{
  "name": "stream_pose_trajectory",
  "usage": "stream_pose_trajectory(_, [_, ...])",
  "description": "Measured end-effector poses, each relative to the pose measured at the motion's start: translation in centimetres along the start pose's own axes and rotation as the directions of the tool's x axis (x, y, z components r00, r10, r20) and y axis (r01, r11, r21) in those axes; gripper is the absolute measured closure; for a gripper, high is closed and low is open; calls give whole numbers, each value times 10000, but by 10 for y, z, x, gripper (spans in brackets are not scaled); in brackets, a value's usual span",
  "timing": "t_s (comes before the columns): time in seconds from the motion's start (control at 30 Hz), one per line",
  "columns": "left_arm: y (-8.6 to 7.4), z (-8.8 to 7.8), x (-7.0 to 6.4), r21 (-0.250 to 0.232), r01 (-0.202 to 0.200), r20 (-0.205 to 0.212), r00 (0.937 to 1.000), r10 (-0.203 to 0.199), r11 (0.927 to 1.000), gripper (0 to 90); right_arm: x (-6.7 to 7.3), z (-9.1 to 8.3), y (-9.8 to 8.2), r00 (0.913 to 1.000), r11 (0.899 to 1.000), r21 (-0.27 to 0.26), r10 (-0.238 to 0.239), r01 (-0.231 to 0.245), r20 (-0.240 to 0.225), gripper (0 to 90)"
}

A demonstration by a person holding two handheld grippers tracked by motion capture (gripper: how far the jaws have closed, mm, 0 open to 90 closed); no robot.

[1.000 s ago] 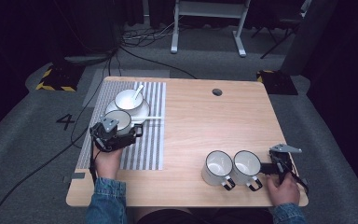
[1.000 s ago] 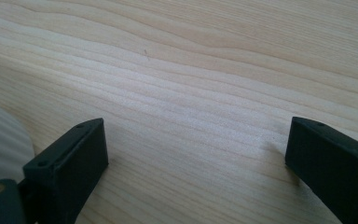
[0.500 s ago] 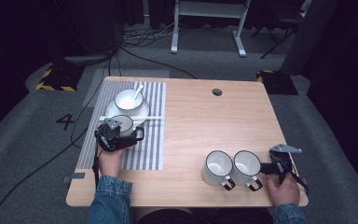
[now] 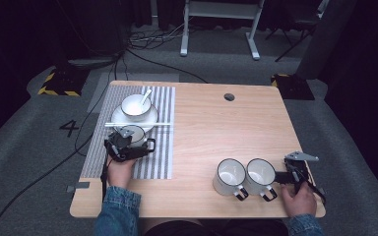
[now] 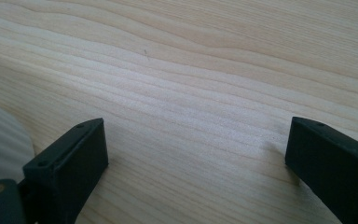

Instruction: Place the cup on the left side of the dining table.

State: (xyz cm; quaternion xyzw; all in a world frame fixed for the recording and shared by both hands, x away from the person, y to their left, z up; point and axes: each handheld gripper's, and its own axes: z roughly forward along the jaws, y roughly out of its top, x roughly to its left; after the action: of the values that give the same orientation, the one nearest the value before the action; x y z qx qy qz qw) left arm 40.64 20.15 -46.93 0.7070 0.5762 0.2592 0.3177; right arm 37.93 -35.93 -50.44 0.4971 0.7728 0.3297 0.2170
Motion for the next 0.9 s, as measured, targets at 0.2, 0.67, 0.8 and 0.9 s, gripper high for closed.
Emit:
stream_pose_trajectory(0.2, [-2, -3, 1, 310, 52, 59, 10000, -54, 9995, 25, 0, 0, 0, 10000, 10000, 2, -22, 22, 4, 57])
stream_pose_trajectory(0.67, [-6, -12, 0, 911, 49, 225, 9997, -70, 9958, 26, 0, 0, 0, 10000, 10000, 7, -3, 3, 8, 57])
stream_pose_trajectory(0.8, [-7, -13, 0, 895, 78, 223, 9997, -99, 9960, 26, 0, 0, 0, 10000, 10000, 4, -7, 7, 7, 57])
stream_pose_trajectory(0.9, [-6, -15, 0, 1002, 4, 166, 9999, -21, 9950, 25, 0, 0, 0, 10000, 10000, 8, -7, 7, 7, 57])
